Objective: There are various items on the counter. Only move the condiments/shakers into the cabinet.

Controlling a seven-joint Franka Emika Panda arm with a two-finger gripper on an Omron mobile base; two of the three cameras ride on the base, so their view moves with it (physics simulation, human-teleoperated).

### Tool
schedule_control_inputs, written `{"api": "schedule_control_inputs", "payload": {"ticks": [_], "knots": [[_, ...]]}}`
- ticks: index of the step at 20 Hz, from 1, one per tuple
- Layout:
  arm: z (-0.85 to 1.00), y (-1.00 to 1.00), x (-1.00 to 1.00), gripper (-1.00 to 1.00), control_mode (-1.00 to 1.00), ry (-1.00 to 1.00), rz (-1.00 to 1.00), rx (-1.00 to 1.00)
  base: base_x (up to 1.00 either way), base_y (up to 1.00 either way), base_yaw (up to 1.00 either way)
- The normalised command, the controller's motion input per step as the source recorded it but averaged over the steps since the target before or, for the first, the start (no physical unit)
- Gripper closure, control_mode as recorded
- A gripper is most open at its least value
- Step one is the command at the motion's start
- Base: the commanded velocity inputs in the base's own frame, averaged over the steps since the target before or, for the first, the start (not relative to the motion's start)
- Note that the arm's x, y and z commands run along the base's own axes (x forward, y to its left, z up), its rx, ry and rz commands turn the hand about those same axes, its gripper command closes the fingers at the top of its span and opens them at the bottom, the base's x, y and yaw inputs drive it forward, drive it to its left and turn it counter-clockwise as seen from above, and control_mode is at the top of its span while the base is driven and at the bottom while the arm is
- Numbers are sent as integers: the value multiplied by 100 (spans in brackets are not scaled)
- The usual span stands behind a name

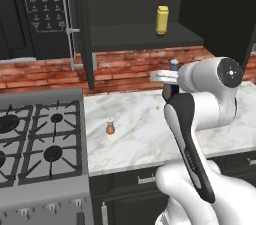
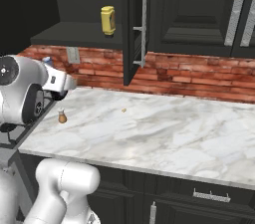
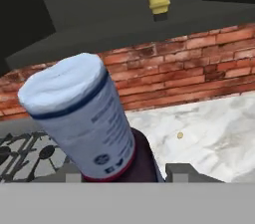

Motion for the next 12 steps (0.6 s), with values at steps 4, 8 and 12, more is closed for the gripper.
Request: {"api": "schedule_control_inputs", "payload": {"ticks": [4,8,12], "knots": [[86,-2,-7,100,-100,2,-19,2,0,0,0],[-2,3,-7,100,-100,-10,-1,12,0,0,0],[4,0,1,100,-100,-6,-2,13,0,0,0]]}}
